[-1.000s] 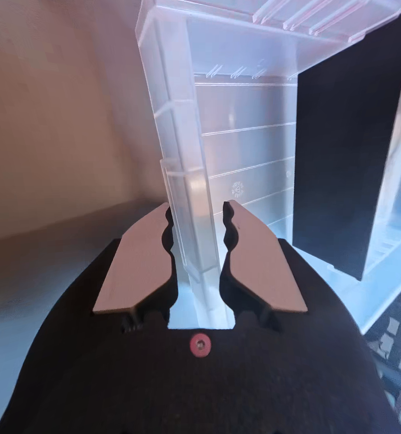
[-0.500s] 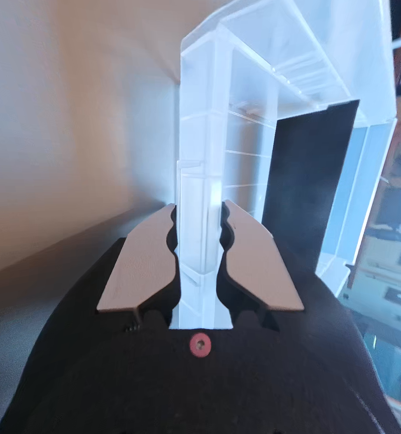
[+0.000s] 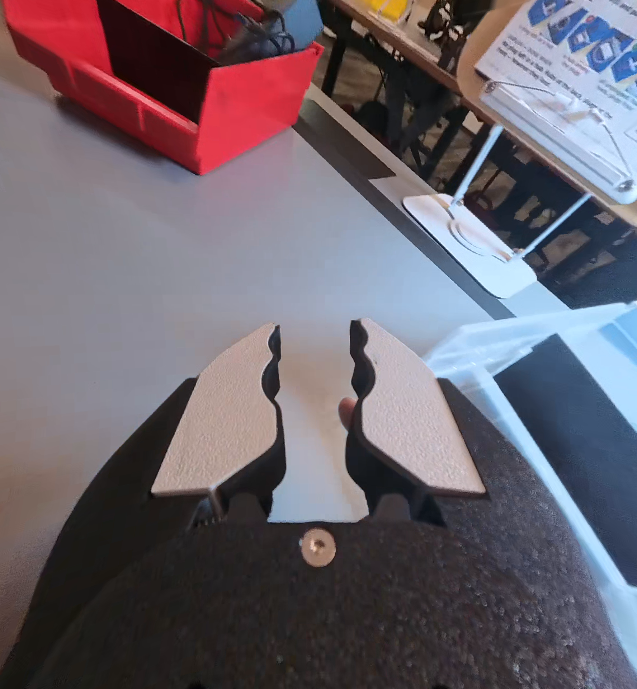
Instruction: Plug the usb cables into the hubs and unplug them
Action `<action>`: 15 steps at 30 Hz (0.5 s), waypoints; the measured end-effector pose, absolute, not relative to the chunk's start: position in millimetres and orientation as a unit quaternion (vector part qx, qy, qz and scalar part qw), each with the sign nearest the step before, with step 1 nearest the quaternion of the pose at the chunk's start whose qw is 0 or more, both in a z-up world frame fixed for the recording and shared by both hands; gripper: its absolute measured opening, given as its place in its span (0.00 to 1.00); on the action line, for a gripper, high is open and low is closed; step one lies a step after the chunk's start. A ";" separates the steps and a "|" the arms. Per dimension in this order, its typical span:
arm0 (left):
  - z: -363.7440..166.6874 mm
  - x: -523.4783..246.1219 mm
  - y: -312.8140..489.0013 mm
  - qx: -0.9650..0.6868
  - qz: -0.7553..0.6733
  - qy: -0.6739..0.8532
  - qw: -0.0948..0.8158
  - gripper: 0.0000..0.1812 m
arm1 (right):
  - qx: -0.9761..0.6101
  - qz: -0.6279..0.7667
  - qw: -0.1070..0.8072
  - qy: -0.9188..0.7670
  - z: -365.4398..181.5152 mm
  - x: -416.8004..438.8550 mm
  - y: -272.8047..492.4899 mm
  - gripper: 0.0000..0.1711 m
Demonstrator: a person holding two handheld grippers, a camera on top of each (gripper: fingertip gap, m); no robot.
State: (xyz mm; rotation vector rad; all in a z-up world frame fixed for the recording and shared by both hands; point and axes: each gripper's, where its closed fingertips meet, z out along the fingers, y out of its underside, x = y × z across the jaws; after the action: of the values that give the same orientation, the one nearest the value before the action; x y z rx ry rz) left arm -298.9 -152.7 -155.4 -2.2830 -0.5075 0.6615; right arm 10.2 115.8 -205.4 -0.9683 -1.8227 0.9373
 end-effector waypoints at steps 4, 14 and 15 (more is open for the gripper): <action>-196.9 -366.9 -161.7 -0.919 0.256 -0.206 0.220 0.24 | -0.378 0.371 0.410 -0.743 -229.8 10.0 105.8 0.19; -238.4 -399.6 -145.5 -0.950 0.101 -0.198 0.221 0.25 | -0.366 0.388 0.382 -0.754 -243.8 15.3 99.5 0.14; -238.8 -400.1 -145.6 -0.949 0.093 -0.205 0.220 0.24 | -0.365 0.392 0.380 -0.754 -243.3 15.0 98.2 0.14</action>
State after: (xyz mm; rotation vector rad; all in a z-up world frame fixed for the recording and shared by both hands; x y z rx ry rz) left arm -400.1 -145.6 -238.8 -2.6240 -0.5681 0.2582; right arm 15.0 98.2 -243.3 -0.9319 -1.9263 1.0003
